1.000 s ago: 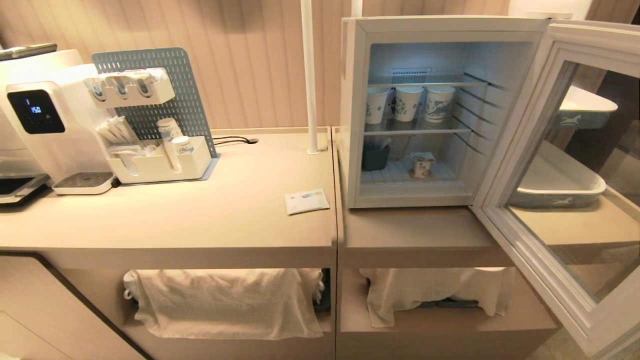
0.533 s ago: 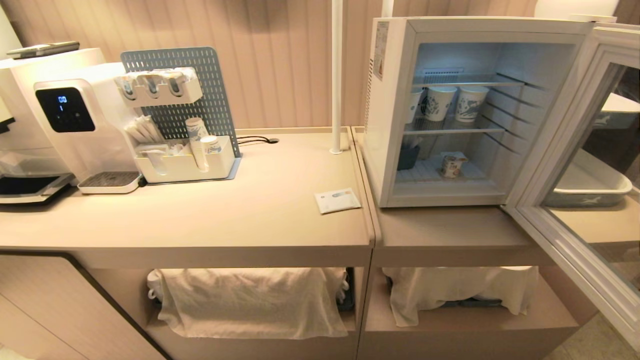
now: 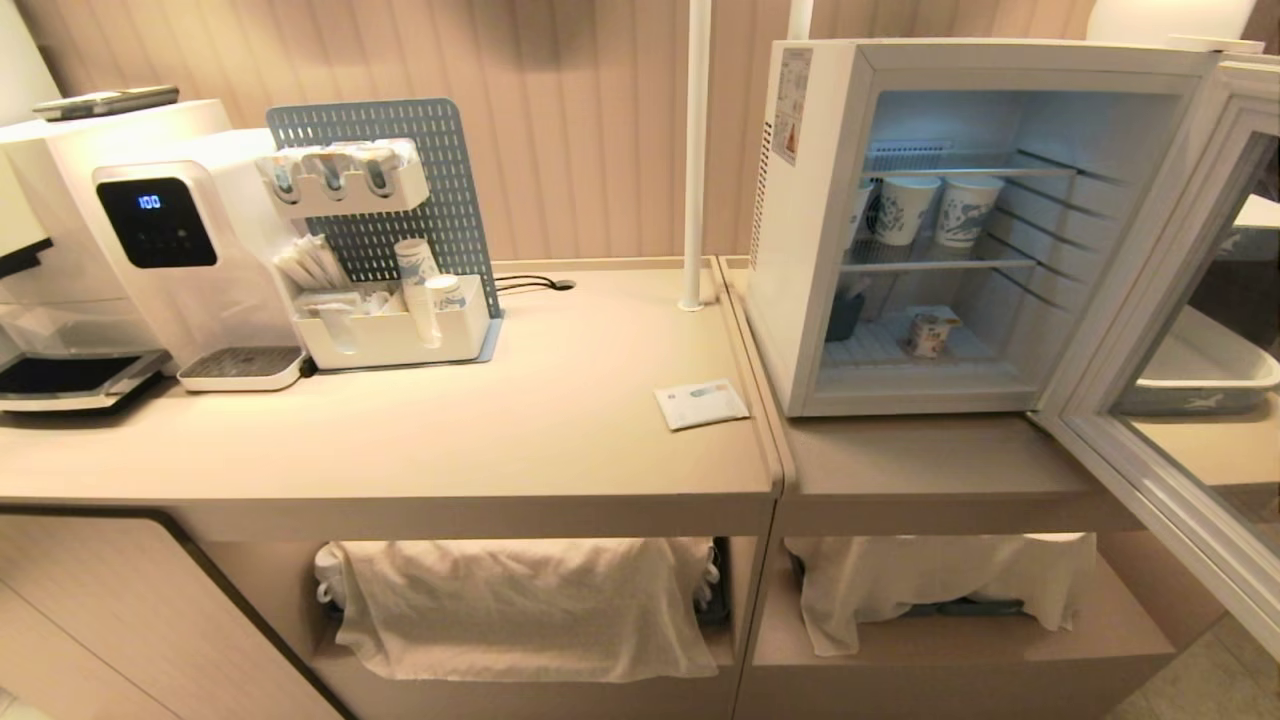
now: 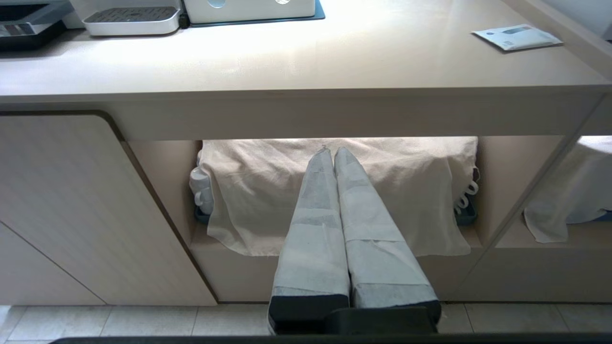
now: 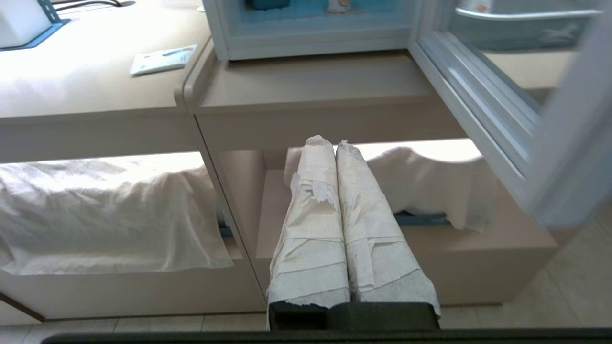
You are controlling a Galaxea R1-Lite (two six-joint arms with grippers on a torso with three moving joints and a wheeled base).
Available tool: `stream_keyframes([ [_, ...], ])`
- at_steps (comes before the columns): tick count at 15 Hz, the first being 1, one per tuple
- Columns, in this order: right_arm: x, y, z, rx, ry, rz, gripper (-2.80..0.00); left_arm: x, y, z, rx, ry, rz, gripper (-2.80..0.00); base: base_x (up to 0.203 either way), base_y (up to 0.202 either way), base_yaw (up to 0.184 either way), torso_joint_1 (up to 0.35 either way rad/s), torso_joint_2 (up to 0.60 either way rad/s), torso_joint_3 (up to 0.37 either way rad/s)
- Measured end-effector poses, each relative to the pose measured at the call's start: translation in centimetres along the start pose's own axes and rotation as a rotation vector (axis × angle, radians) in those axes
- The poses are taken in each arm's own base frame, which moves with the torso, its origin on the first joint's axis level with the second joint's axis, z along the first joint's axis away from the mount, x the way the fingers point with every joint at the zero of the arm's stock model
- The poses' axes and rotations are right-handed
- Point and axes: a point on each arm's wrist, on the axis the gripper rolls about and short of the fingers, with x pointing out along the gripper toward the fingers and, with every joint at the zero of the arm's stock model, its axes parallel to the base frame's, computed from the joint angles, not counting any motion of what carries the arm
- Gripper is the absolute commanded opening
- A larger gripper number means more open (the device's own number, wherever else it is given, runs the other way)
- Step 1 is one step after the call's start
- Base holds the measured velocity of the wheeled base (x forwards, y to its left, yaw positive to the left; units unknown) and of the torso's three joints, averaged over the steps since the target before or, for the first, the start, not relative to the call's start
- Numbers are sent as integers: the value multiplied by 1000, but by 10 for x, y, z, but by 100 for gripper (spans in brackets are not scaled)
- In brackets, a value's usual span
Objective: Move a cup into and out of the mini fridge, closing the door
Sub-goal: Take the yoghurt out of the freezer
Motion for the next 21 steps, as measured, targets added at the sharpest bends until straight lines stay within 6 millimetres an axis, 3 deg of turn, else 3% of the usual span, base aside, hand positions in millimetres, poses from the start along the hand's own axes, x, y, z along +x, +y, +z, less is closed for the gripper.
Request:
stream_keyframes([
  [15,0,0,-1,4,16,-7,-280,0,0,0,-9,-1,1,-280,172,0,1,4,4,3],
  [17,-7,0,18,9,-8,-18,-280,0,0,0,-6,-1,1,-280,0,0,0,0,0,0],
  [19,-19,0,63,25,-40,-22,-280,0,0,0,-1,-1,0,-280,0,0,0,0,0,0],
  [21,-17,0,105,32,30,-25,-280,0,0,0,-6,-1,0,-280,0,0,0,0,0,0],
])
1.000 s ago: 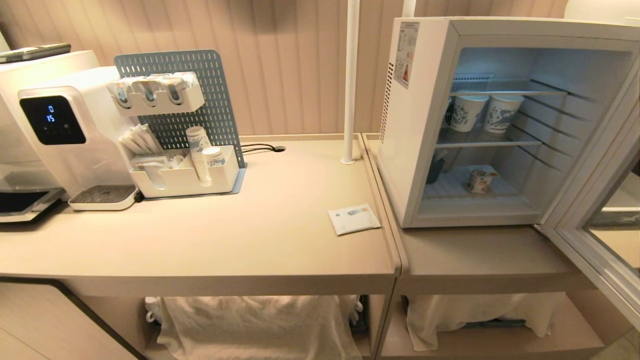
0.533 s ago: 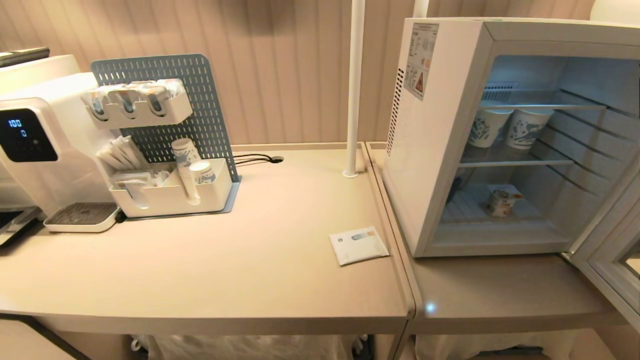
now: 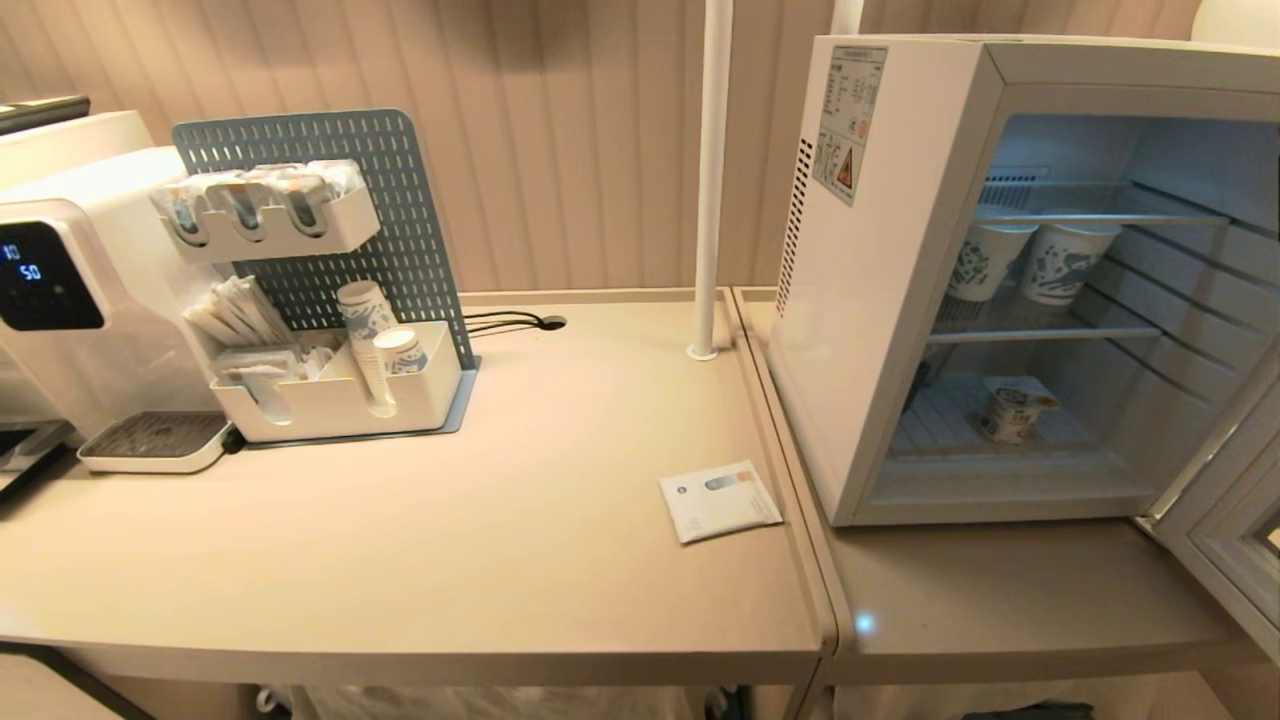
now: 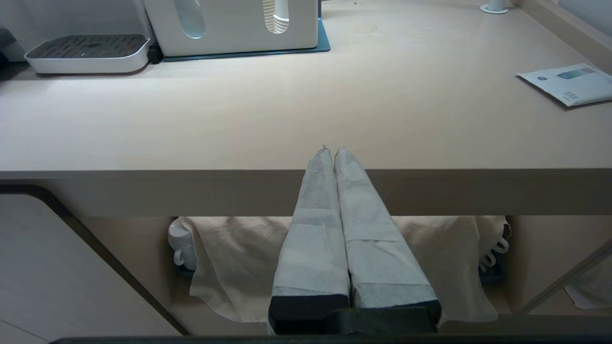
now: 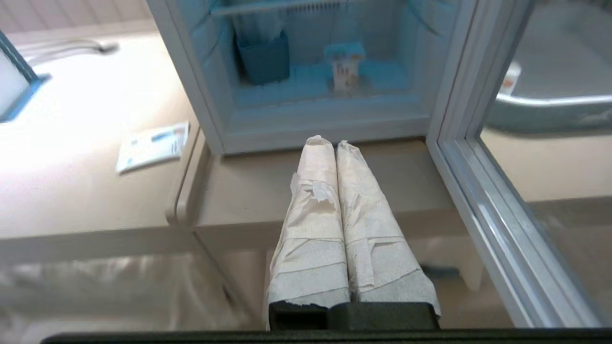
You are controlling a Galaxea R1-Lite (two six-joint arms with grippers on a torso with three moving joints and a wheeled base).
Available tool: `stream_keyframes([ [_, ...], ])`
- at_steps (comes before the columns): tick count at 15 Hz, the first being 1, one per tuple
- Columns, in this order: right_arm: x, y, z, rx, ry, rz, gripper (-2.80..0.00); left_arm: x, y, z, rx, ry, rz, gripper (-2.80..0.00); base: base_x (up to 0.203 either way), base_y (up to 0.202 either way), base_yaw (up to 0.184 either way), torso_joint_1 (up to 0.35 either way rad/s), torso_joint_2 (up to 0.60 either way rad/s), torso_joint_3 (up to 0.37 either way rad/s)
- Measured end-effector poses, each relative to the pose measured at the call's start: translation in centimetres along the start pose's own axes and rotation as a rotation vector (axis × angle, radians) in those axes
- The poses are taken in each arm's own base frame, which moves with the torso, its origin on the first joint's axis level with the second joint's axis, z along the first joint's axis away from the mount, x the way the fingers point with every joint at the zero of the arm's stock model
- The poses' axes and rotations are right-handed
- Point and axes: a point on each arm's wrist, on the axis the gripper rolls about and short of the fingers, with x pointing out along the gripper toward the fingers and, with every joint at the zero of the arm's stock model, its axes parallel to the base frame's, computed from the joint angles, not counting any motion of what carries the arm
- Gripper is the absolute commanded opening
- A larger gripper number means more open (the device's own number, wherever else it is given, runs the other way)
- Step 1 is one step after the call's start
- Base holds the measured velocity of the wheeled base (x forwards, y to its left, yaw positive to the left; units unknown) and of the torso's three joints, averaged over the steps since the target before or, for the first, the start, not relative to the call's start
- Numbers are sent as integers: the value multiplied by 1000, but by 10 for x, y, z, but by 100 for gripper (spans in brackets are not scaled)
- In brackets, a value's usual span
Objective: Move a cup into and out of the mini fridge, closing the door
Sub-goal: Take the yoghurt out of the freezer
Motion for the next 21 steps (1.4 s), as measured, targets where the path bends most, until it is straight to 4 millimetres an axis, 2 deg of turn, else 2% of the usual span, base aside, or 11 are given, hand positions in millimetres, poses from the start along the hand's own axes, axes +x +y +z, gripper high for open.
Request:
stream_keyframes([
  [1,10,1,19,0,70,-3,-280,0,0,0,-1,0,0,-280,0,0,0,0,0,0],
  [3,46,3,44,-4,248,-10,-280,0,0,0,-2,0,1,-280,0,0,0,0,0,0],
  [5,102,5,53,-6,444,-18,-280,0,0,0,-4,0,2,-280,0,0,0,0,0,0],
  [6,131,6,51,-6,524,-21,-280,0,0,0,-4,0,2,-280,0,0,0,0,0,0],
  [8,193,7,33,-6,655,-27,-280,0,0,0,-4,0,2,-280,0,0,0,0,0,0],
  [10,250,7,3,-5,739,-33,-280,0,0,0,-6,0,3,-280,0,0,0,0,0,0],
  [13,316,3,-43,15,759,-61,-280,0,0,0,-6,0,3,-280,0,0,0,0,0,0],
  [15,352,-3,-58,46,653,-92,-280,0,0,0,-7,0,3,-280,0,0,0,0,0,0],
  [17,379,-7,-61,68,491,-121,-280,0,0,0,-8,0,3,-280,0,0,0,0,0,0],
  [20,399,-10,-62,67,311,-178,-280,0,0,0,-8,0,4,-280,0,0,0,0,0,0],
  [21,402,-11,-64,65,295,-184,0,0,0,0,-8,0,3,-280,0,0,0,0,0,0],
])
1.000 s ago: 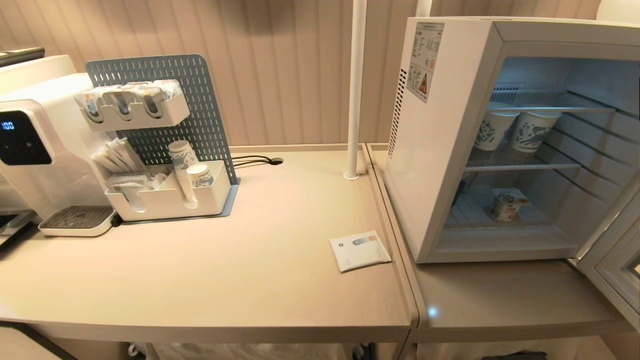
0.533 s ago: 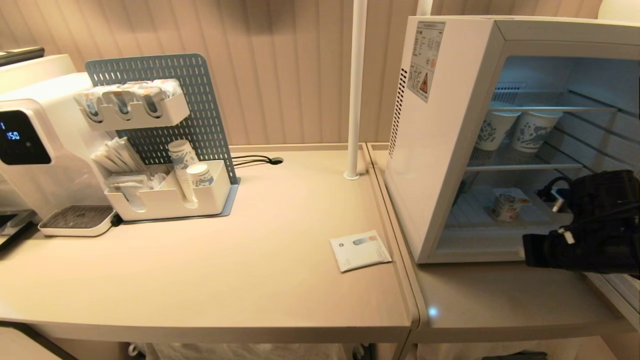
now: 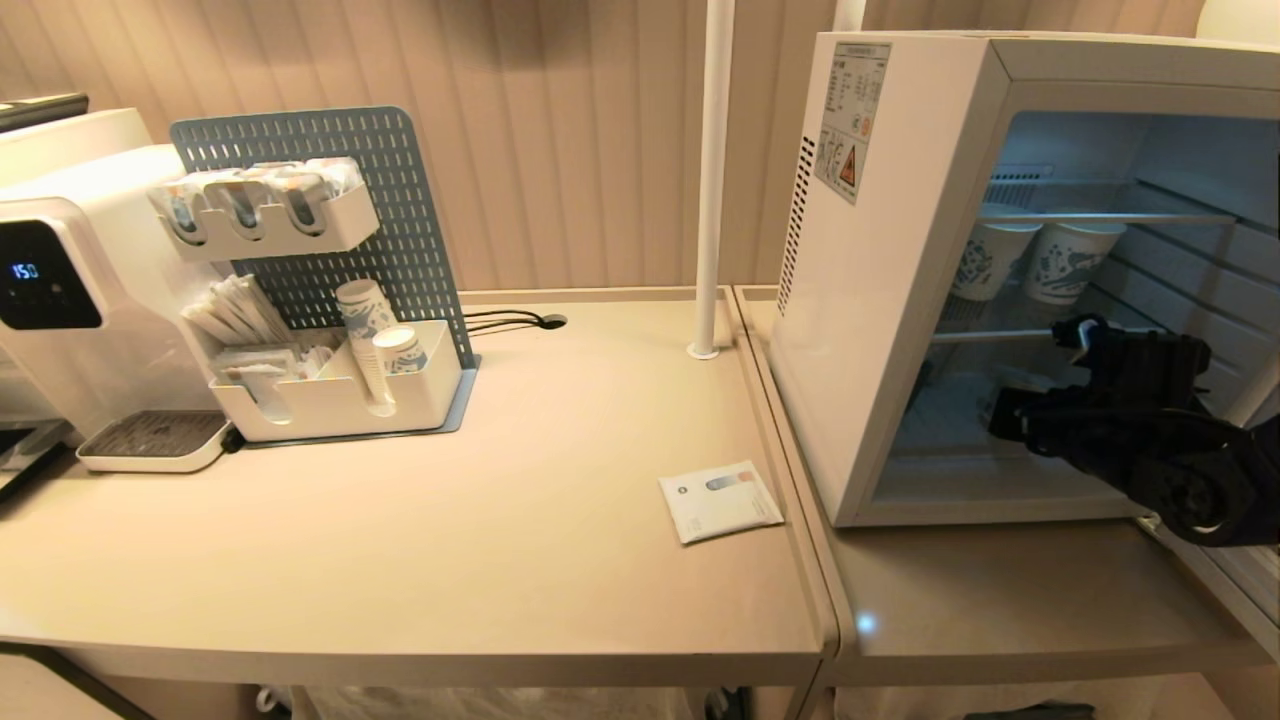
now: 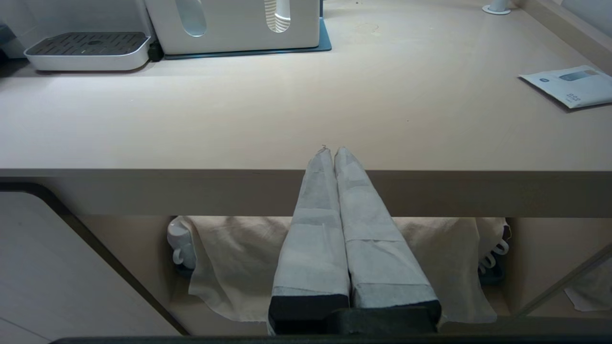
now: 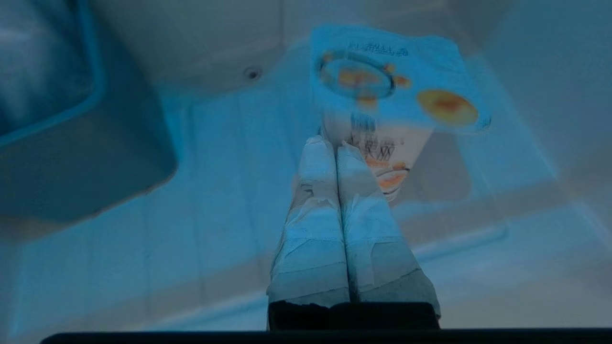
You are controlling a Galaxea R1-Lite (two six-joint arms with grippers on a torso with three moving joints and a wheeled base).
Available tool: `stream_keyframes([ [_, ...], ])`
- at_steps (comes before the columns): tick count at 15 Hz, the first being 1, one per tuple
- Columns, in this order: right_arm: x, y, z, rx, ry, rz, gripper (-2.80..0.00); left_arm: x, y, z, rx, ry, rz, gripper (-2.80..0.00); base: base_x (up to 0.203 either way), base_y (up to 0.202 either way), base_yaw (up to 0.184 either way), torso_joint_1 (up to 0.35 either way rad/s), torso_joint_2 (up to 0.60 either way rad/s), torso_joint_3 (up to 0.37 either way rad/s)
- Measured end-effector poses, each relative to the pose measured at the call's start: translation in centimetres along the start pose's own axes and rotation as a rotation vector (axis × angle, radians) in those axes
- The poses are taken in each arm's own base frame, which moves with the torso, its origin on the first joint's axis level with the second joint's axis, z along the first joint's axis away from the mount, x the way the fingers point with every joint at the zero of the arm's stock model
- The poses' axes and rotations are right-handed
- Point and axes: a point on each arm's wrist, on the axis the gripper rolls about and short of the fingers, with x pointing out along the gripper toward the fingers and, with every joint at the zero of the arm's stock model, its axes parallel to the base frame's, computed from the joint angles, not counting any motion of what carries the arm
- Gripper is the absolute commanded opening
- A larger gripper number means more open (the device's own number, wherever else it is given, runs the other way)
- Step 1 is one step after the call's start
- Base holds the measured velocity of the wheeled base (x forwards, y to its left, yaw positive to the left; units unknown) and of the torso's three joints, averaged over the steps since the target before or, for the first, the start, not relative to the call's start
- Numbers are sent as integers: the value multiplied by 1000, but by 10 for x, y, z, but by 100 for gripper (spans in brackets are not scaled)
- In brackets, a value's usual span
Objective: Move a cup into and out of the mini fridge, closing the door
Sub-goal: Take the yoghurt out of the freezer
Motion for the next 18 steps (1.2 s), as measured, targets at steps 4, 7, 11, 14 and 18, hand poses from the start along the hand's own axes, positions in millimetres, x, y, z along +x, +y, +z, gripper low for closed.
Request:
stream_keyframes([
  [4,12,-5,-10,-9,-8,-56,0,0,0,0,0,0,0,-280,0,0,0,0,0,0],
  [7,13,-6,-25,-26,16,-58,0,0,0,0,-1,0,0,-280,0,0,0,0,0,0],
  [11,14,-9,-28,-46,16,-62,0,0,0,0,-2,0,1,-280,0,0,0,0,0,0],
  [14,22,-13,-20,-55,-14,-73,0,0,0,0,-3,0,1,-280,0,0,0,0,0,0],
  [18,44,-22,-21,-48,-25,-98,0,0,0,0,-4,0,1,-280,0,0,0,0,0,0],
])
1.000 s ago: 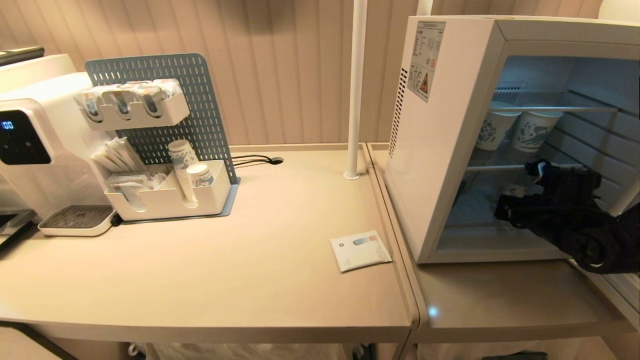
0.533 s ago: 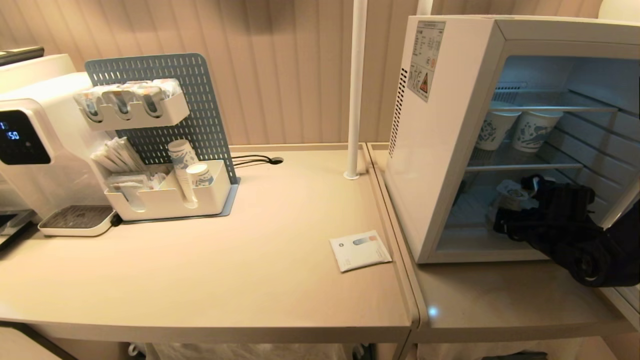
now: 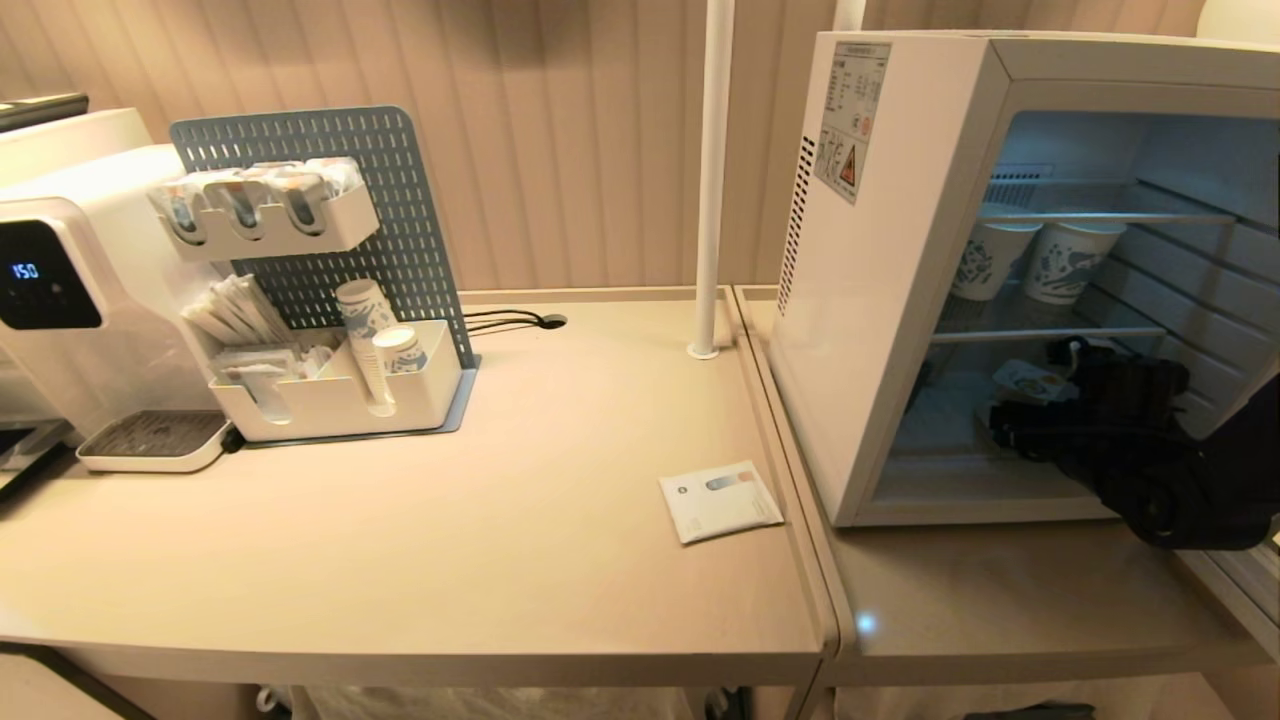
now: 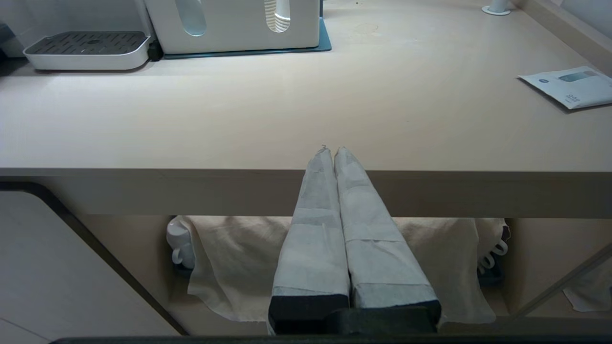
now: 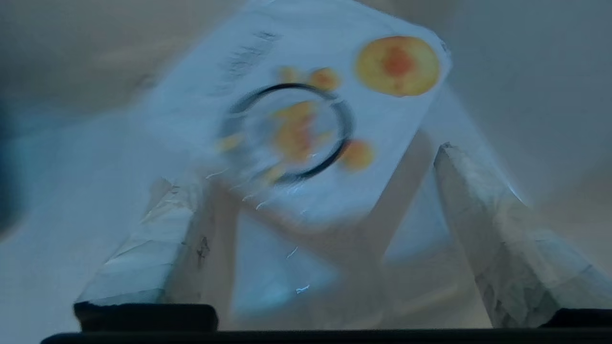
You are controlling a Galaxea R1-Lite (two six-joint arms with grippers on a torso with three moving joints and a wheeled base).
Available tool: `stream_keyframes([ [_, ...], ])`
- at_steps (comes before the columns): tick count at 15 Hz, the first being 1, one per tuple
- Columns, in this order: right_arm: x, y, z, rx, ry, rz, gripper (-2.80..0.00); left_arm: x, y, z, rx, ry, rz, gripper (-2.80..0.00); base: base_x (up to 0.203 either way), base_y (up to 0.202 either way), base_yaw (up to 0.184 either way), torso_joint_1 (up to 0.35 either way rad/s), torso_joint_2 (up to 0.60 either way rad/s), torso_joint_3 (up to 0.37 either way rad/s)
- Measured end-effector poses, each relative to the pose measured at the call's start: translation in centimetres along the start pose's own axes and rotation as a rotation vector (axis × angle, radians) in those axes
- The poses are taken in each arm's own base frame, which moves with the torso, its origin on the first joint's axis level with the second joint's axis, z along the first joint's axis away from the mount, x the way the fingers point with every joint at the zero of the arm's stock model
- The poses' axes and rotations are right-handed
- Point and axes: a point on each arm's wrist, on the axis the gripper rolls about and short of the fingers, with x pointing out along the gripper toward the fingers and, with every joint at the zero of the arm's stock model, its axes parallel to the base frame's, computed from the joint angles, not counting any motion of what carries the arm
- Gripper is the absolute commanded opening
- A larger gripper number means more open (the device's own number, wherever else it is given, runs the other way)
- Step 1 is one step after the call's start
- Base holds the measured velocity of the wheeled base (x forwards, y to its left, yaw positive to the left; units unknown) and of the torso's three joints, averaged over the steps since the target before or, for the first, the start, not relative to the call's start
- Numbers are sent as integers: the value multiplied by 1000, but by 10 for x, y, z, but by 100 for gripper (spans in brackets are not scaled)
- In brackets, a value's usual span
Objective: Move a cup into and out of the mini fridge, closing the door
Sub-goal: Take the yoghurt out of the freezer
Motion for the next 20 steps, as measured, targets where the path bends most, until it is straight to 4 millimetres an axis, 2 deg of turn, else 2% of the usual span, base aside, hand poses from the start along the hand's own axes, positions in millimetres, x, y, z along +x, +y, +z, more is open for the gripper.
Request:
stream_keyframes([
  [2,15,-1,-4,2,2,-10,0,0,0,0,0,0,0,-280,0,0,0,0,0,0],
  [3,22,-3,-6,4,1,-16,-280,0,0,0,0,0,0,-280,0,0,0,0,0,0],
  [6,30,-2,-10,-9,5,-19,-280,0,0,0,0,0,0,-280,0,0,0,0,0,0],
  [10,18,-5,-14,-22,44,-9,-280,0,0,0,0,0,0,-280,0,0,0,0,0,0],
  [20,-74,-18,-23,-22,121,62,-280,0,0,0,1,0,0,-280,0,0,0,0,0,0],
])
